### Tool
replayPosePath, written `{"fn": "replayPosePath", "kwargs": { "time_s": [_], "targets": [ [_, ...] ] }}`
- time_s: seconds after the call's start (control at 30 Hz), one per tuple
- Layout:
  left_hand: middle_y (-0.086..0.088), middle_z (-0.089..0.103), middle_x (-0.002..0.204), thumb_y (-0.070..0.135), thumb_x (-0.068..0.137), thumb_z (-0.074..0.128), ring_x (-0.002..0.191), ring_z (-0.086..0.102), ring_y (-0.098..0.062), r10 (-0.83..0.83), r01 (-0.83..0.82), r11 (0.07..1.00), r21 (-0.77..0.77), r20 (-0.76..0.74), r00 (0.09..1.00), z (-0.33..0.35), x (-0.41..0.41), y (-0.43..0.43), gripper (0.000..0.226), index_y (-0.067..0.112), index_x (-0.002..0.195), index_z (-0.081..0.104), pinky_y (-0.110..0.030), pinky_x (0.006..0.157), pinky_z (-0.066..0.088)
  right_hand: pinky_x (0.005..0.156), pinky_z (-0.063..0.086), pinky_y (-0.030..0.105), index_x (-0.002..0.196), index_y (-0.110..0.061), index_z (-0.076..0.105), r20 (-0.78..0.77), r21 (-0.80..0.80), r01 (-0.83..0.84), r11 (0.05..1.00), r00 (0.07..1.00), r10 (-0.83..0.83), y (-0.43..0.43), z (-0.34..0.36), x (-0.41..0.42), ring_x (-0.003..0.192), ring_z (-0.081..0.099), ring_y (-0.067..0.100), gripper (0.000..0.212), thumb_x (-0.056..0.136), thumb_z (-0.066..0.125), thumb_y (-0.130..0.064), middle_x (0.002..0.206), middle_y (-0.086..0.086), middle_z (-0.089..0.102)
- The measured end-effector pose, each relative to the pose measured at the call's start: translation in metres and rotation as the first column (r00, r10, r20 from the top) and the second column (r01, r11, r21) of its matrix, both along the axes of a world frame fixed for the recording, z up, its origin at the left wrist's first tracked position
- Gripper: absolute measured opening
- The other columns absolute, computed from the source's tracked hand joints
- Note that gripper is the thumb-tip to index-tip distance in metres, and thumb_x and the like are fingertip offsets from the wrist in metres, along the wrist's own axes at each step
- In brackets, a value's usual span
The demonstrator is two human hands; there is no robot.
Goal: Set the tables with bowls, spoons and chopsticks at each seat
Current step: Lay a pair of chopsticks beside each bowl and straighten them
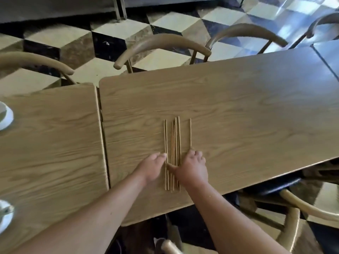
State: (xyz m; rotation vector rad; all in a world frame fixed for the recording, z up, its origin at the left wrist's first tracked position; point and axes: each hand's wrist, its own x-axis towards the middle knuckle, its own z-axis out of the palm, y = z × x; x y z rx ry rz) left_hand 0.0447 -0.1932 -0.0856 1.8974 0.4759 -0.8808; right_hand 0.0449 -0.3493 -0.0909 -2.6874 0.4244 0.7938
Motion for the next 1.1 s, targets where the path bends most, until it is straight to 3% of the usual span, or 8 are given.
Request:
{"fn": "replayPosePath", "kwargs": {
  "time_s": [0.07,0.17,0.33,0.5,0.63,0.73,0.83,1.1],
  "targets": [
    [-0.009,0.059,0.156,0.045,0.113,0.046,0.147,0.051,-0.026,0.039,-0.039,0.999,-0.034,-0.015,0.999,-0.009,0.004,-0.006,0.049,0.016,0.150,0.060,-0.041,0.126,0.034,0.112,0.051,0.043,0.159,-0.004,0.031,0.003,0.025,-0.029,0.999,1.000,0.029,0.008,-0.005,0.002,0.139,0.049,0.034,0.110,0.085,0.074,-0.073,0.152,0.015,0.045],
    [-0.007,0.074,0.127,0.033,0.115,0.046,0.128,0.066,-0.032,0.094,-0.094,0.994,-0.049,-0.008,0.996,-0.018,0.008,-0.010,0.030,0.026,0.102,0.072,-0.044,0.118,0.044,0.098,0.052,0.043,0.142,-0.007,0.041,-0.002,0.070,-0.048,0.996,0.999,0.048,0.019,-0.011,0.005,0.124,0.058,0.036,0.072,0.095,0.073,-0.051,0.137,0.013,0.051],
    [-0.007,0.077,0.115,0.040,0.103,0.054,0.121,0.069,-0.029,0.062,-0.063,0.990,-0.124,-0.011,0.998,-0.014,0.005,-0.002,0.026,0.025,0.096,0.074,-0.052,0.116,0.045,0.078,0.048,0.039,0.110,-0.015,0.043,-0.006,0.062,-0.052,0.997,0.999,0.052,0.026,-0.013,0.016,0.112,0.070,0.037,0.011,0.108,0.051,-0.022,0.126,0.014,0.059],
    [-0.001,0.076,0.114,0.041,0.107,0.060,0.111,0.071,-0.024,0.126,-0.130,0.989,-0.067,-0.055,0.991,-0.022,-0.013,0.015,0.018,0.026,0.106,0.070,-0.043,0.108,0.052,0.085,0.053,0.038,0.129,-0.007,0.055,-0.096,-0.009,-0.116,0.993,0.989,0.115,0.038,-0.006,0.020,0.117,0.070,0.035,0.024,0.108,0.048,-0.015,0.133,0.017,0.060],
    [0.003,0.074,0.119,0.055,0.103,0.058,0.112,0.068,-0.019,0.200,-0.202,0.974,-0.104,-0.028,0.979,-0.016,-0.031,0.057,0.039,0.025,0.124,0.071,-0.042,0.110,0.050,0.085,0.054,0.040,0.119,-0.008,0.061,-0.117,0.204,-0.117,0.972,0.983,0.142,0.080,0.018,0.009,0.108,0.071,0.036,0.025,0.105,0.057,-0.028,0.117,0.014,0.072],
    [-0.002,0.078,0.107,0.062,0.093,0.060,0.099,0.072,-0.021,0.333,-0.330,0.907,-0.261,-0.033,0.942,0.006,-0.048,0.105,0.051,0.021,0.121,0.071,-0.040,0.093,0.056,0.068,0.058,0.042,0.112,-0.015,0.064,-0.215,0.504,0.011,0.863,0.970,0.114,0.142,0.038,-0.018,0.073,0.068,0.022,0.013,0.107,0.052,-0.018,0.091,0.006,0.073],
    [-0.010,0.082,0.107,0.056,0.094,0.066,0.099,0.077,-0.025,0.487,-0.463,0.810,-0.359,-0.027,0.873,0.032,-0.078,0.176,0.046,0.017,0.116,0.074,-0.043,0.090,0.060,0.044,0.042,0.028,0.109,-0.020,0.067,-0.368,0.674,0.250,0.695,0.930,0.022,0.212,0.059,-0.050,0.044,0.048,0.008,0.024,0.107,0.044,-0.014,0.061,-0.005,0.057],
    [-0.008,0.072,0.075,0.041,0.108,0.055,0.056,0.061,-0.020,0.569,-0.517,0.629,-0.580,-0.110,0.815,0.096,-0.177,0.364,0.038,0.007,0.109,0.073,-0.037,0.064,0.049,0.042,0.035,0.024,0.094,-0.020,0.053,-0.449,0.838,0.327,0.436,0.868,0.212,0.377,0.116,-0.139,0.046,0.038,0.011,0.018,0.111,0.054,-0.026,0.062,-0.001,0.048]
  ]
}}
